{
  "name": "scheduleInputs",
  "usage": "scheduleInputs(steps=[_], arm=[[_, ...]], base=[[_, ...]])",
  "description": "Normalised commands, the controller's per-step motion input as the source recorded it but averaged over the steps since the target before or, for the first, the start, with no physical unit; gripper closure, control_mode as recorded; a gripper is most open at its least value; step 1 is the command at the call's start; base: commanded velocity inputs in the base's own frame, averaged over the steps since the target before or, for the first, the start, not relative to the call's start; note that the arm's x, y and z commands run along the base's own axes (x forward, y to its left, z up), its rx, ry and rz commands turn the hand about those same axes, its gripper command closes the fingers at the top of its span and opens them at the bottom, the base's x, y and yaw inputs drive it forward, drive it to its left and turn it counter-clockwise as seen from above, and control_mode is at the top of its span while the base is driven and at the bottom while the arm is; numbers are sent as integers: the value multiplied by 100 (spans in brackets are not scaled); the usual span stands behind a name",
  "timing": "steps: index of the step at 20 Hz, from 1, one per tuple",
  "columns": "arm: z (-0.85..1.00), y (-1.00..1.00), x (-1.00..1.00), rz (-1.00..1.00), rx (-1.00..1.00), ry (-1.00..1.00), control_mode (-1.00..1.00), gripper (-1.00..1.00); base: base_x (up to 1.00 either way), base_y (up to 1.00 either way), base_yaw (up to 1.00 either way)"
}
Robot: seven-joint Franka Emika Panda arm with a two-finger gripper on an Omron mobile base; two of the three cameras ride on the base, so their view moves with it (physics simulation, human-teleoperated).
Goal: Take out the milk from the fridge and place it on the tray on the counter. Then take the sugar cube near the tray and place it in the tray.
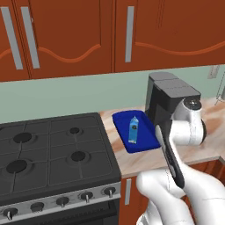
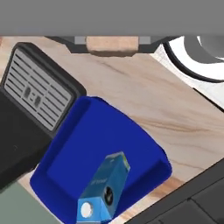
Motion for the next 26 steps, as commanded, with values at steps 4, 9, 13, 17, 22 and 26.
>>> scheduleInputs(steps=[4, 9, 13, 17, 22, 26], arm=[[16, 12, 11, 32, -19, 2, -100, 100], [0, 17, 27, 28, -15, 7, -100, 100], [0, 7, 38, 19, -7, 6, -100, 100], [-4, 3, 68, 18, -3, 14, -100, 100], [-7, 0, 54, 13, 0, 12, -100, 100], [-23, 7, 34, 5, -2, 2, -100, 100]], base=[[0, 0, 0], [0, 0, 0], [0, 0, 0], [0, 0, 0], [0, 0, 0], [0, 0, 0]])
